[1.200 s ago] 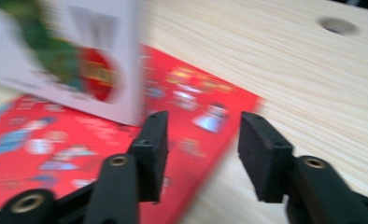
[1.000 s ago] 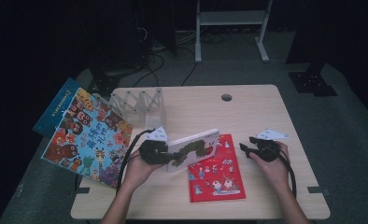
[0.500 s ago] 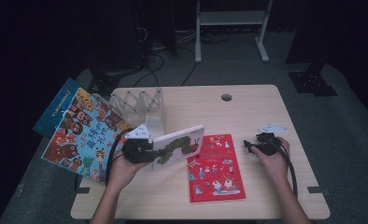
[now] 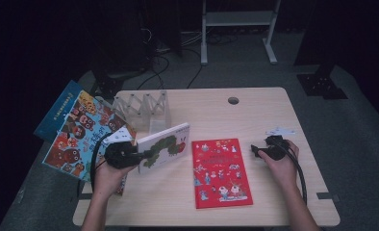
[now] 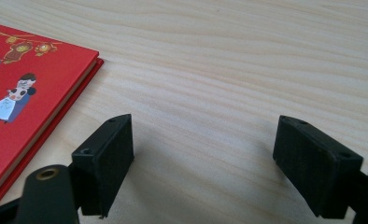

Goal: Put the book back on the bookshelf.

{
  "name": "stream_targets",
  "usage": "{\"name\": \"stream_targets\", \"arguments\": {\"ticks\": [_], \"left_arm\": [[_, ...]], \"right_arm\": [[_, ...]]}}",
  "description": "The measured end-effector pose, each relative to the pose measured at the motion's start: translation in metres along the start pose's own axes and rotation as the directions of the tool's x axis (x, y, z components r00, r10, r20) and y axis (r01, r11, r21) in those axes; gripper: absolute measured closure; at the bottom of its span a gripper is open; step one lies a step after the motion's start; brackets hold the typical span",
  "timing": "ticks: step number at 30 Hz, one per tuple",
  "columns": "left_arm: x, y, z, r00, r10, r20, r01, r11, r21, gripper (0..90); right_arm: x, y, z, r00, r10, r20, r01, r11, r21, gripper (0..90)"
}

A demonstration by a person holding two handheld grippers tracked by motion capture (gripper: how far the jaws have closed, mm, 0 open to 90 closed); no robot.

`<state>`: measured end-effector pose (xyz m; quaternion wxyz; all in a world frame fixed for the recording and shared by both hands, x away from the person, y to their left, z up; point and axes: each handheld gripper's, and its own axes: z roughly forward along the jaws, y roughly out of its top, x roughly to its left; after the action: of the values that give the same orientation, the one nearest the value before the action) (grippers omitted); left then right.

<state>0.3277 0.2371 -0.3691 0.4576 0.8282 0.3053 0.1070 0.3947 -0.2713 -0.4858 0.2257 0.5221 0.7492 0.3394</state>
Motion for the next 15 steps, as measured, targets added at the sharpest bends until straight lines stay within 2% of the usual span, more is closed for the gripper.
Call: {"name": "stream_targets", "arguments": {"ticks": [4,15], "left_arm": [[0.005,-0.006,-0.011,0.9994,-0.026,-0.024,0.026,0.9997,-0.004,75.4],[0.011,-0.017,-0.043,0.9951,-0.055,-0.082,0.054,0.9983,-0.021,75.4]], "right_arm": [[0.000,0.000,0.000,1.0000,0.001,0.001,-0.001,1.0000,0.000,19.0],[-0.001,0.000,0.000,1.0000,0.006,0.008,-0.006,1.0000,-0.001,19.1]]}}
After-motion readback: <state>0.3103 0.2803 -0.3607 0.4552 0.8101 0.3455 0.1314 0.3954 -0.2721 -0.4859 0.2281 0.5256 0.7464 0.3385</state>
